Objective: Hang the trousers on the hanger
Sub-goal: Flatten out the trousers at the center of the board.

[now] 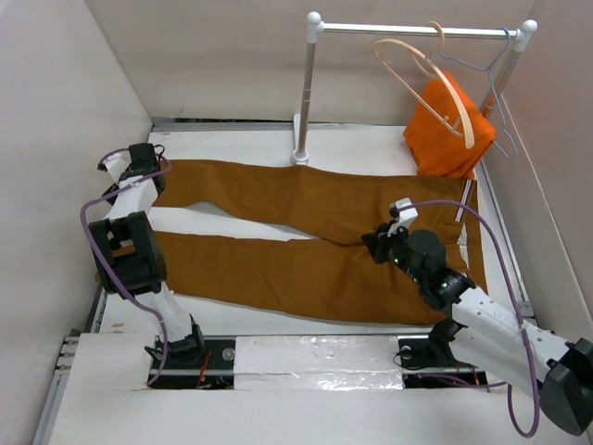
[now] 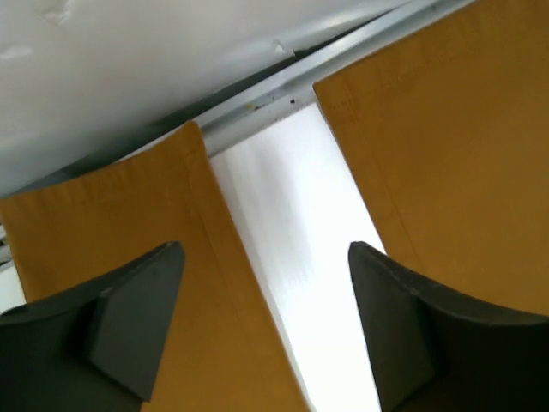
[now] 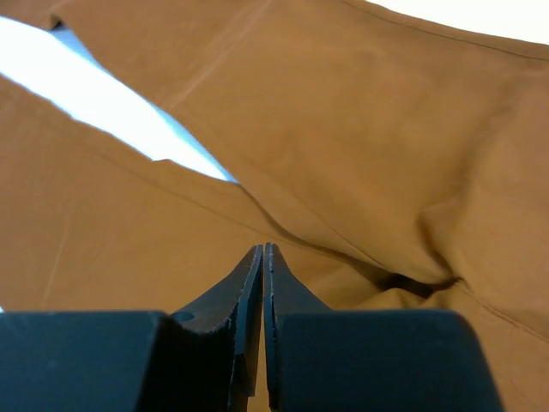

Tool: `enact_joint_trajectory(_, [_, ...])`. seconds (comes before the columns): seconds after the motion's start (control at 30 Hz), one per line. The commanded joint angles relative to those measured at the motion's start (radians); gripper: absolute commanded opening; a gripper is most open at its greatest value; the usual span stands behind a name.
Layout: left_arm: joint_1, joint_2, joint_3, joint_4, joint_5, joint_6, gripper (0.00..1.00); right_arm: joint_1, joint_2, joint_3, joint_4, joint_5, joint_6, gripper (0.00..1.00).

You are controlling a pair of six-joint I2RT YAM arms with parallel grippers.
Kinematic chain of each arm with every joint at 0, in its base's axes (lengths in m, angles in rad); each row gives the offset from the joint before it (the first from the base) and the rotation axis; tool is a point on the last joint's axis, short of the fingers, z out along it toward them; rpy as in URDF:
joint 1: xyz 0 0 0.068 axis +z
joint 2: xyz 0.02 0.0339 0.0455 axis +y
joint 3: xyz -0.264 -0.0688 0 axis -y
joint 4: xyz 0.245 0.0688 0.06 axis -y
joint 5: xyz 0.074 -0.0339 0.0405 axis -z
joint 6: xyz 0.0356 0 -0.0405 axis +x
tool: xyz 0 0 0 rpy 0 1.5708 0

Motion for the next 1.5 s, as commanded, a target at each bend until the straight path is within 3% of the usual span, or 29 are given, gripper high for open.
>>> enact_joint_trajectory(0.0, [0.016, -0.129, -0.042, 0.012, 0.074, -0.002, 0.77, 0.027, -0.033, 0.025, 0.044, -0.055, -0.015, 0.10])
enact_joint_trajectory(0.07, [0.046, -0.155, -0.071, -0.040, 0.070, -0.007, 0.78, 0.042, -0.056, 0.022, 0.047, -0.071, -0.013, 0.11])
enact_joint_trajectory(0.2, [0.057, -0.262, -0.156, -0.110, 0.081, -0.055, 0.64, 0.087, -0.097, 0.023, 0.052, -0.121, -0.013, 0.03])
enact_joint_trajectory(0.23, [0.071, -0.292, -0.228, -0.127, 0.093, -0.117, 0.51, 0.099, -0.104, 0.029, 0.049, -0.134, -0.018, 0.01])
enact_joint_trajectory(0.27, [0.082, -0.356, -0.257, -0.124, 0.135, -0.127, 0.44, 0.099, -0.107, 0.033, 0.046, -0.140, -0.019, 0.00])
enact_joint_trajectory(0.3, [0.126, -0.390, -0.307, -0.127, 0.163, -0.137, 0.02, 0.099, -0.107, 0.036, 0.041, -0.147, -0.024, 0.00])
enact_joint_trajectory(0.33, [0.155, -0.416, -0.333, -0.124, 0.200, -0.137, 0.00, 0.110, -0.111, 0.042, 0.033, -0.162, -0.027, 0.00])
enact_joint_trajectory(0.43, [0.276, -0.500, -0.419, -0.123, 0.311, -0.122, 0.00, 0.110, -0.125, 0.045, 0.020, -0.162, -0.035, 0.00])
enact_joint_trajectory(0.5, [0.324, -0.539, -0.456, -0.129, 0.340, -0.114, 0.13, 0.110, -0.147, 0.045, 0.010, -0.162, -0.039, 0.00])
enact_joint_trajectory(0.53, [0.367, -0.551, -0.496, -0.124, 0.344, -0.111, 0.27, 0.110, -0.156, 0.046, 0.007, -0.154, -0.041, 0.01])
enact_joint_trajectory(0.6, [0.411, -0.591, -0.540, -0.115, 0.360, -0.102, 0.39, 0.110, -0.173, 0.042, 0.004, -0.145, -0.036, 0.01])
enact_joint_trajectory(0.63, [0.411, -0.599, -0.563, -0.106, 0.354, -0.108, 0.49, 0.110, -0.176, 0.039, 0.006, -0.138, -0.036, 0.01])
enact_joint_trajectory(0.73, [0.463, -0.600, -0.547, -0.129, 0.343, -0.114, 0.62, 0.110, -0.171, 0.040, 0.007, -0.144, -0.038, 0.00])
enact_joint_trajectory(0.83, [0.548, -0.556, -0.545, -0.117, 0.380, -0.091, 0.61, 0.110, -0.165, 0.048, -0.002, -0.147, -0.044, 0.00])
enact_joint_trajectory(1.27, [0.569, -0.415, -0.541, -0.005, 0.466, -0.058, 0.52, 0.110, -0.119, 0.045, 0.040, -0.213, -0.048, 0.00])
enact_joint_trajectory(1.47, [0.569, -0.376, -0.536, -0.002, 0.459, -0.064, 0.45, 0.110, -0.128, 0.045, 0.029, -0.173, -0.052, 0.00])
